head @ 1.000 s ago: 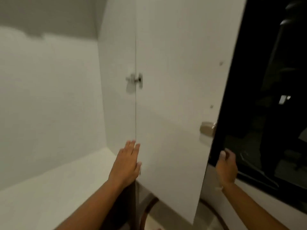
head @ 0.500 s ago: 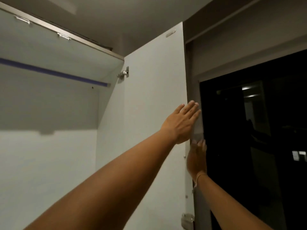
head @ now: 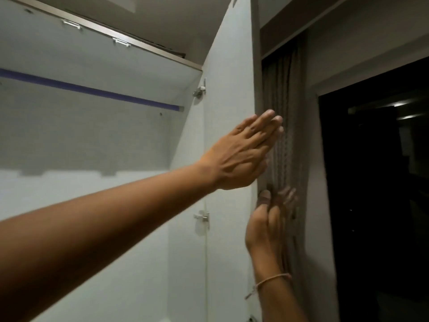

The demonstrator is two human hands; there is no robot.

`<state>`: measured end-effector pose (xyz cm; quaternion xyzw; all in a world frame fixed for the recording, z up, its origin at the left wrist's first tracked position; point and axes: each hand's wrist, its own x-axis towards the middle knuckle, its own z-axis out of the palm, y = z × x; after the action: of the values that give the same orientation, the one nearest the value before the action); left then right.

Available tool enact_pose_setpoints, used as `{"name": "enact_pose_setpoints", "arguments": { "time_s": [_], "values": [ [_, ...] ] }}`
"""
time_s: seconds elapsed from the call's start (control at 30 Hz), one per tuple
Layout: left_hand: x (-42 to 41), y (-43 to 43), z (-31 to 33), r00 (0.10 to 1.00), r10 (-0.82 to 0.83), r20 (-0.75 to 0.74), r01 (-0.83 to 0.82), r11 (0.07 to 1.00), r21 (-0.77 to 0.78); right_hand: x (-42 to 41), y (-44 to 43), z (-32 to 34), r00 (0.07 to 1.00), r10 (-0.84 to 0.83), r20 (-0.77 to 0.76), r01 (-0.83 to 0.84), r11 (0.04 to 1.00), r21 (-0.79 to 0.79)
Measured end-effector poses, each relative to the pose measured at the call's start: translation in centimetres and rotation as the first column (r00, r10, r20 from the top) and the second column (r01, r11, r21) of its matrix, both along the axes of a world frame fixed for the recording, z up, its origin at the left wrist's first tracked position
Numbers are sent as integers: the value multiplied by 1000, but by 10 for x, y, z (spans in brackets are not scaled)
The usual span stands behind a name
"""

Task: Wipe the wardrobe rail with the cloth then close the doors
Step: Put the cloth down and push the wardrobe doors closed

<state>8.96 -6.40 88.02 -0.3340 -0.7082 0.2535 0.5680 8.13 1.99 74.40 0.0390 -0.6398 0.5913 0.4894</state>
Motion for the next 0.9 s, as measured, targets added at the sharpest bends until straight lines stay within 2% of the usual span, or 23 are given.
{"name": "enact_pose_setpoints", "arguments": {
  "time_s": [0.13, 0.23, 0.27, 0.33, 0.4, 0.47, 0.7, 0.9],
  "values": [
    [20, -42, 3, 994, -31, -104, 34, 999, 27, 32, -42, 1, 976, -215, -36, 218, 956, 197],
    [11, -59, 1, 995, 8, -95, -1, 997, 76, 28, -60, -1, 954, -292, -59, 295, 892, 344],
    [4, -69, -1, 995, 47, -85, -40, 996, 82, 21, -66, 0, 956, -289, -45, 284, 878, 385],
    [-7, -106, -1, 981, 189, -42, -184, 977, 104, -2, -96, 6, 980, -197, 39, 156, 869, 470],
    [-23, -160, -2, 928, 371, 40, -373, 920, 121, -25, -145, 11, 987, -83, 137, -4, 845, 534],
    [-42, -195, -3, 871, 476, 123, -490, 863, 127, -48, -179, 14, 983, -43, 181, -64, 837, 543],
    [-89, -220, -7, 799, 568, 197, -598, 785, 163, -99, -212, 13, 979, -18, 202, -102, 817, 568],
    [-78, -195, -8, 742, 558, 371, -654, 723, 221, -116, -197, 15, 979, 8, 203, -135, 774, 618]
  ]
}}
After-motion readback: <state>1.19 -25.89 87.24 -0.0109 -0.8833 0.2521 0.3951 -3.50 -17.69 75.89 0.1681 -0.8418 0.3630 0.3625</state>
